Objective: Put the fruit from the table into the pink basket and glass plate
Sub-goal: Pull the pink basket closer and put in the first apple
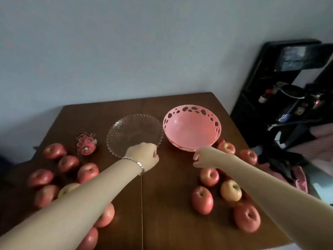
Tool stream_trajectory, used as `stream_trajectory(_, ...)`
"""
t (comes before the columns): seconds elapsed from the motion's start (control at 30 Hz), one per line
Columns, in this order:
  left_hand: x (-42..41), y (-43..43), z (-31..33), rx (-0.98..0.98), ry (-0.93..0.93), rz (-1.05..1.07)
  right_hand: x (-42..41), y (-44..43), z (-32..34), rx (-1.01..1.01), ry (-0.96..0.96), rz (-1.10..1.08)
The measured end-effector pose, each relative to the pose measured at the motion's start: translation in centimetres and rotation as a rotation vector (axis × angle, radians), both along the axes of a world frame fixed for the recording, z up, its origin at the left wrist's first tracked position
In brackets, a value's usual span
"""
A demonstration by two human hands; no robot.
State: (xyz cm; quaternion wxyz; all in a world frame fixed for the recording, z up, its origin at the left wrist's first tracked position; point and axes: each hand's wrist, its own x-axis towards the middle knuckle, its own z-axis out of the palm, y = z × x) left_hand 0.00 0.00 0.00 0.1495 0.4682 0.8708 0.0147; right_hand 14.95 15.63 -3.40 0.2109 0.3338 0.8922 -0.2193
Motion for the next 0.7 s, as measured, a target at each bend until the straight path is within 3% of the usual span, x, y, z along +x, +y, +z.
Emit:
stream_trajectory(0.1, 1.3, -0.6, -1.8, -0.06, -0.064, 0.007, 1.1, 0.0, -3.5, 0.134, -0.195, -0.078)
stream_trajectory(0.3, 2.4, -0.4, -3.8, -0.043, -0.207, 0.079, 0.9, -0.9, -9.1, 0.141, -0.233, -0.348)
stream_trajectory(0.43, 2.0, 0.7, -5.2, 0.052, -0.415, 0.245, 0.5, -1.5, -10.7, 0.165, -0.36, -0.354)
stream_trajectory(0.6, 0.8, 4.6, -7.7, 0.302, -0.99, 0.805, 0.7, -0.3, -7.0, 0.068, -0.147, -0.307)
stream_trajectory(0.7, -0.4, 9.2, -9.4, 0.32, -1.099, 0.934, 0.5, 1.9, -4.0, 0.071, 0.021, -0.299)
